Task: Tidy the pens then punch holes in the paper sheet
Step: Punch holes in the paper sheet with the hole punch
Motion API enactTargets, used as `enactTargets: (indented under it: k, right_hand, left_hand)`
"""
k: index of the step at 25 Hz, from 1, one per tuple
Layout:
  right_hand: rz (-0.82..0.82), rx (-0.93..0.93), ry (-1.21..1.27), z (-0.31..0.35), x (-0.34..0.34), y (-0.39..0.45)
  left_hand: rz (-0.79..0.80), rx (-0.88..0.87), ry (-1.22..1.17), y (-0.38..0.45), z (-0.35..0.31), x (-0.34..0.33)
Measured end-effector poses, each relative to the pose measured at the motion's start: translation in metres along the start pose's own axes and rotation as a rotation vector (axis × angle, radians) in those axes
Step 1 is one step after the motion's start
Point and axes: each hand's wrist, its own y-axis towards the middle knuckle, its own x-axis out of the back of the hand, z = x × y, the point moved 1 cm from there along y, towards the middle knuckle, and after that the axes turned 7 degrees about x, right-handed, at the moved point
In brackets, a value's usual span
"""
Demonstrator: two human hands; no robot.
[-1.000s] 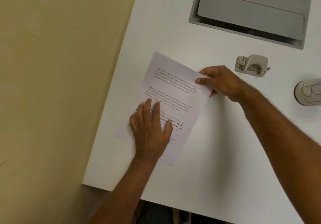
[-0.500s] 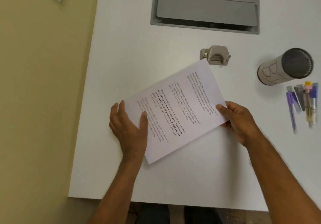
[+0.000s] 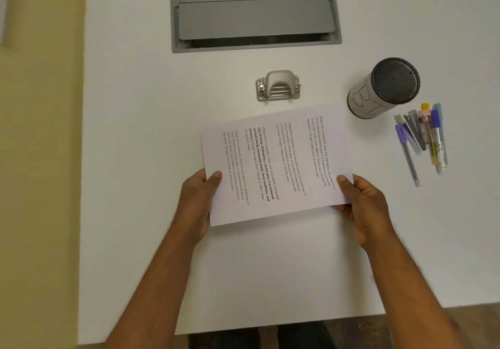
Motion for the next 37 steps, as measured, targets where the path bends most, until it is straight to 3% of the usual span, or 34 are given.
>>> enactTargets:
  k: [4, 10, 18, 20, 23, 25, 28, 31, 37]
  right_hand:
    - [-0.043, -0.025, 0.130, 0.000, 0.003, -0.004]
    - [-0.081, -0.224, 0.643, -0.020, -0.039, -0.046]
    - [-0.174, -0.231, 0.511, -0.033, -0.100, -0.070]
    - [-0.214, -0.236, 0.510, -0.032, -0.103, -0.069]
    - [-0.226, -0.243, 0.493, -0.031, -0.107, -0.067]
    - [-0.224, -0.240, 0.501, -0.029, -0.109, -0.067]
    - [-0.231, -0.242, 0.519, -0.027, -0.115, -0.066]
    - [-0.235, -0.256, 0.531, -0.025, -0.120, -0.064]
    - [-0.237, -0.267, 0.588, -0.023, -0.128, -0.060]
  left_hand:
    - [-0.039, -0.026, 0.058, 0.008, -0.007, -0.011]
    - [-0.059, -0.025, 0.081, 0.010, -0.001, -0.014]
    - [-0.050, -0.005, 0.056, 0.013, -0.003, -0.024]
    - [-0.110, -0.012, 0.121, 0.010, -0.011, -0.021]
    - [-0.475, -0.223, 0.444, 0.009, -0.036, -0.017]
    - [-0.556, -0.509, 0.634, 0.010, -0.062, -0.026]
    - [-0.340, -0.672, 0.725, 0.033, -0.111, -0.065]
    - [-0.159, -0.658, 0.852, 0.062, -0.149, -0.110]
    - [0.010, -0.526, 0.883, 0.099, -0.176, -0.143]
